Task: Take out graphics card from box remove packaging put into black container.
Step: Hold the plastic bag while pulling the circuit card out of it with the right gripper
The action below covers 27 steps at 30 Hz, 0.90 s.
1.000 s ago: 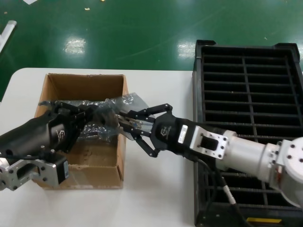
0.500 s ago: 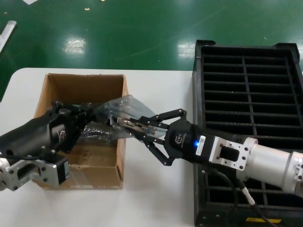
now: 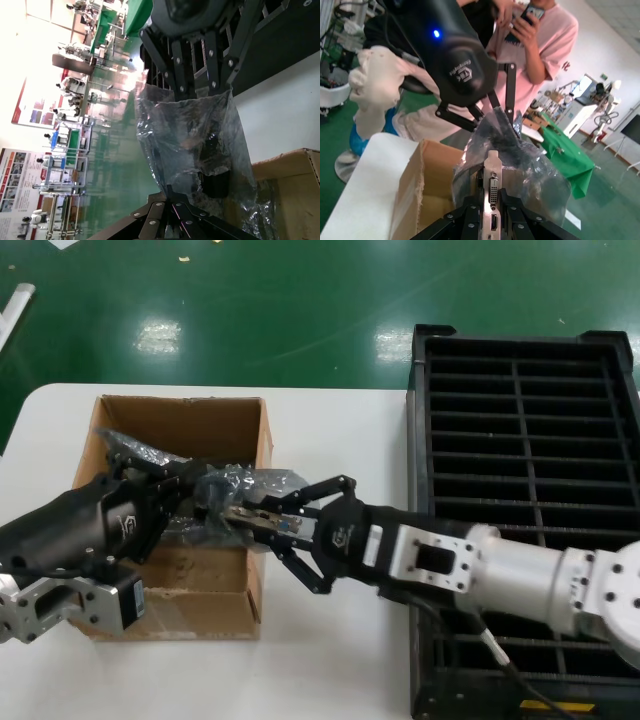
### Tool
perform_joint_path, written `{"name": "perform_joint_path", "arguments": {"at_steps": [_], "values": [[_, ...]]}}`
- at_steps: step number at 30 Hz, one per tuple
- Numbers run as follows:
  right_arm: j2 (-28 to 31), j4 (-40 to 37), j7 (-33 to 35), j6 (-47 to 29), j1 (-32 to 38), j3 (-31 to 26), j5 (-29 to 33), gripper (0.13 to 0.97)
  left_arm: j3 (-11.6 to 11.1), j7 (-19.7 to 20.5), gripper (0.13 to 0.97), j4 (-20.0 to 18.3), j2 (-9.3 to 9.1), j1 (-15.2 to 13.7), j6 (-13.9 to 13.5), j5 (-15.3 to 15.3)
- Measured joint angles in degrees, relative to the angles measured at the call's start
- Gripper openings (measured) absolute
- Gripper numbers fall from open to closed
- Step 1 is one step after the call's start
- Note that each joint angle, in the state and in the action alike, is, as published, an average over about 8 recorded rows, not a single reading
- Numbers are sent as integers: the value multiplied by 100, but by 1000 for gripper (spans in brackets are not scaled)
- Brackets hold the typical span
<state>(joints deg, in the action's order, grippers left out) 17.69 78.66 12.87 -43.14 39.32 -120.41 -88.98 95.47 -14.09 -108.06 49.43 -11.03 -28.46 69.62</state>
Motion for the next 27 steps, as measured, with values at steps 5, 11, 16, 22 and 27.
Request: {"name": "perform_joint_path", "arguments": {"at_steps": [5,11,16,22,27], "values": [[-120,-15,-363,99,191,-160,358,185,0,0,138,0,0,0,0,0],[-63,239,-731,188,215,-189,640,185,0,0,138,-1,0,0,0,0],[124,598,-1078,259,87,-120,854,185,0,0,138,-1,0,0,0,0],[384,953,-1308,310,-91,12,969,185,0,0,138,-1,0,0,0,0],[539,1134,-1344,314,-182,93,961,185,0,0,138,0,0,0,0,0]]}}
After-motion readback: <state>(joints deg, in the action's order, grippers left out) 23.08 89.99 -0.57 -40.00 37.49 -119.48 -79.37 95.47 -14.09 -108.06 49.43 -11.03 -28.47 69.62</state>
